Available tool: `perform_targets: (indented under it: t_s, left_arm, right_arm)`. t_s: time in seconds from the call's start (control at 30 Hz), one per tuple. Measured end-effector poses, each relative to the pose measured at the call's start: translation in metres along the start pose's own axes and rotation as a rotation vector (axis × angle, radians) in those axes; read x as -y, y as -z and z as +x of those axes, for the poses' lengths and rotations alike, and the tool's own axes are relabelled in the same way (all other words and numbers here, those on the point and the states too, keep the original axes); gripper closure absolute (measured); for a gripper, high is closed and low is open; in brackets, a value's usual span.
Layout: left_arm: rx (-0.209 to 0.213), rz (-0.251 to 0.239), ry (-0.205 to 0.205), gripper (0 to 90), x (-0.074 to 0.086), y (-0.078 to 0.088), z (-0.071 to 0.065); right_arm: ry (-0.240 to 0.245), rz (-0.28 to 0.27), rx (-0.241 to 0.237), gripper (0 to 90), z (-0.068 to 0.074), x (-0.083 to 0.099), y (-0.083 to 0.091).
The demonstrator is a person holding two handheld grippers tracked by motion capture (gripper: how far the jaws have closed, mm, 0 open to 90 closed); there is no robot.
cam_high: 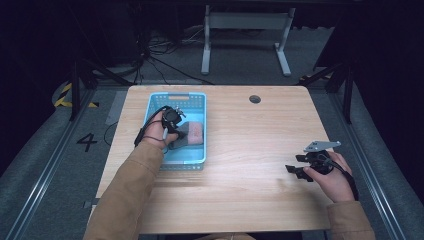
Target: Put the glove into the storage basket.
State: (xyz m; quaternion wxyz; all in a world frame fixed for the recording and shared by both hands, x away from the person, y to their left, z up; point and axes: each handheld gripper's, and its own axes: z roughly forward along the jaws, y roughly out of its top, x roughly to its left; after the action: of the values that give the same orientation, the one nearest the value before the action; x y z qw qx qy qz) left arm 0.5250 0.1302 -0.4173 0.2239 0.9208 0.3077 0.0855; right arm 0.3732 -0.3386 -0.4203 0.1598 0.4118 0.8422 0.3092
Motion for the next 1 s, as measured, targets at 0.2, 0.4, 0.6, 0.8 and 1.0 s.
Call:
perform_targets:
  t_s: [0.2,0.4,0.6,0.8,1.0]
  left_arm:
    - [-0.068,0.015,-0.053,58.4,-0.005,-0.006,-0.002]
    - [-0.15,-0.036,-0.05,42.0,-0.005,-0.005,-0.002]
    - [-0.168,-0.125,-0.039,37.9,-0.008,0.007,-0.006]
    - [-0.134,-0.205,-0.011,38.9,-0.006,0.03,-0.016]
    - [-0.069,-0.262,-0.008,40.1,-0.001,0.054,-0.036]
  right_arm:
    - [-0.001,-0.005,-0.005,38.9,0.0,-0.001,0.0]
    - [0.01,-0.007,-0.011,38.6,0.002,-0.004,-0.002]
    - [0.013,-0.004,-0.019,38.4,0.003,-0.008,-0.005]
    - [0.022,-0.008,-0.028,38.4,0.003,-0.014,-0.008]
    - [0.04,-0.003,-0.048,38.3,0.006,-0.022,-0.015]
